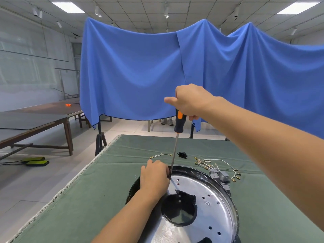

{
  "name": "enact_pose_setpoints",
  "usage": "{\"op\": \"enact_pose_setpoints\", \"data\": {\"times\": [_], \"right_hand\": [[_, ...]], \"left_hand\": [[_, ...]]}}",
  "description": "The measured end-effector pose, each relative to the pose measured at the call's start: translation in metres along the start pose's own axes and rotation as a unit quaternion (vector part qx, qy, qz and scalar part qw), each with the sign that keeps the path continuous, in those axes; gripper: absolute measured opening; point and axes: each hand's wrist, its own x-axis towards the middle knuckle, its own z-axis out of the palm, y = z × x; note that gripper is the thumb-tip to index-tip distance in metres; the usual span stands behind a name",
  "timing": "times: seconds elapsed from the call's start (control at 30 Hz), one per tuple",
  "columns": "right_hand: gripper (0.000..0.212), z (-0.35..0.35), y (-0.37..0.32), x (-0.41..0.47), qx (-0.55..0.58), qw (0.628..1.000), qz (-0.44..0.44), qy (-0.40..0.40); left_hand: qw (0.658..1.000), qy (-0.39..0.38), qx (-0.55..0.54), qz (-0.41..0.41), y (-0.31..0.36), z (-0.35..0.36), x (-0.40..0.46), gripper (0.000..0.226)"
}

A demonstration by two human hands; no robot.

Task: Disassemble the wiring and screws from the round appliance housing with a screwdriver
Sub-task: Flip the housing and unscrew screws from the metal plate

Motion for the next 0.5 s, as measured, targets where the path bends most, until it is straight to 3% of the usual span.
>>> {"op": "enact_pose_setpoints", "data": {"times": [0.13, 0.2, 0.33, 0.4, 0.5], "right_hand": [[0.017, -0.008, -0.002, 0.003, 0.079, 0.995, 0.024, -0.061], [0.024, -0.01, -0.001, 0.001, 0.115, 0.99, 0.018, -0.081], [0.046, -0.002, 0.001, -0.007, 0.103, 0.995, -0.004, -0.001], [0.036, 0.0, 0.001, -0.007, 0.088, 0.995, -0.016, 0.04], [0.029, -0.004, -0.001, -0.007, 0.086, 0.996, -0.004, 0.006]], "left_hand": [[1.0, -0.008, 0.007, -0.013, -0.001, -0.001, -0.001, 0.028], [1.0, -0.014, -0.004, -0.016, -0.001, -0.001, 0.0, 0.032], [0.999, -0.019, -0.028, -0.024, -0.001, -0.003, -0.001, 0.037], [0.999, -0.019, -0.03, -0.024, 0.0, -0.004, -0.001, 0.036], [0.999, -0.021, -0.033, -0.025, 0.0, -0.004, -0.002, 0.036]]}}
